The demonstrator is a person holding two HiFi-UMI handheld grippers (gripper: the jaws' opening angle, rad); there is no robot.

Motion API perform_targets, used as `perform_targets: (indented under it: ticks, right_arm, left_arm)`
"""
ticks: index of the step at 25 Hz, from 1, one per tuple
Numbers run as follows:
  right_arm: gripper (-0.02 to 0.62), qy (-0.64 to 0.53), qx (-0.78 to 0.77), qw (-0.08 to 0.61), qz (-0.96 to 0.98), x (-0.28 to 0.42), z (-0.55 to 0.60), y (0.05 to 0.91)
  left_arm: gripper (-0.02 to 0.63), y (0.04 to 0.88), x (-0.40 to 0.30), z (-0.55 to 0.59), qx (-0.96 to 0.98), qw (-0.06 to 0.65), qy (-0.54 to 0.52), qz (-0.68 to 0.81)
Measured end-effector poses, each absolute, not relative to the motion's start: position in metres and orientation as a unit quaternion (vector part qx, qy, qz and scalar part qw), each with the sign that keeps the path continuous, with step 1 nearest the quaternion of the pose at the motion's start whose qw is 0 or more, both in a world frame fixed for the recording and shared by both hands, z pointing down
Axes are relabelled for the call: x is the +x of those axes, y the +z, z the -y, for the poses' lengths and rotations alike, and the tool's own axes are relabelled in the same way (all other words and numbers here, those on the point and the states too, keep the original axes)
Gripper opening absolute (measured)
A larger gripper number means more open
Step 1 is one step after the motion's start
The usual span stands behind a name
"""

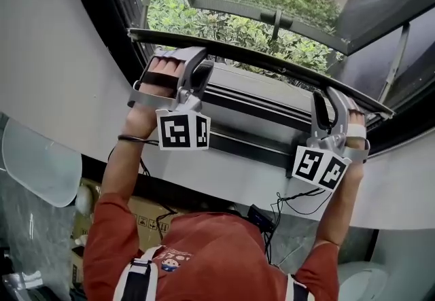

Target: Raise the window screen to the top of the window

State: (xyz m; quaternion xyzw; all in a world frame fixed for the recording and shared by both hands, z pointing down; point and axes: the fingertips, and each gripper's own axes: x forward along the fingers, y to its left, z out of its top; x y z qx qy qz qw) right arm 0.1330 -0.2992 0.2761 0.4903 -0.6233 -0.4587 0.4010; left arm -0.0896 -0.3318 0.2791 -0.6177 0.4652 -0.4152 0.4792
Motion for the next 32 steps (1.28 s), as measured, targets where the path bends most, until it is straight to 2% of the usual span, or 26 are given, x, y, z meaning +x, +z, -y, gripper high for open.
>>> perform_targets:
  ticks: [3,6,8,32]
  right_arm:
    - [0.081,-0.473,0.501,0.392,0.61,0.133,0.299,0.264]
    - [0.069,-0.483,0.508,0.384,0.601,0.133,0.299,0.25]
    - [0.069,-0.489,0.512,0.381,0.595,0.133,0.3,0.24]
    - [0.069,-0.553,0.539,0.362,0.521,0.135,0.301,0.208]
  left_arm:
    - [0.162,0.27,-0.091,0.331,-0.61,0.489,-0.406,-0.473]
    - [0.09,0.251,-0.093,0.332,-0.608,0.494,-0.386,-0.488]
    - [0.069,0.239,-0.093,0.332,-0.607,0.496,-0.376,-0.494]
    - [0.069,0.199,-0.091,0.332,-0.525,0.568,-0.356,-0.524]
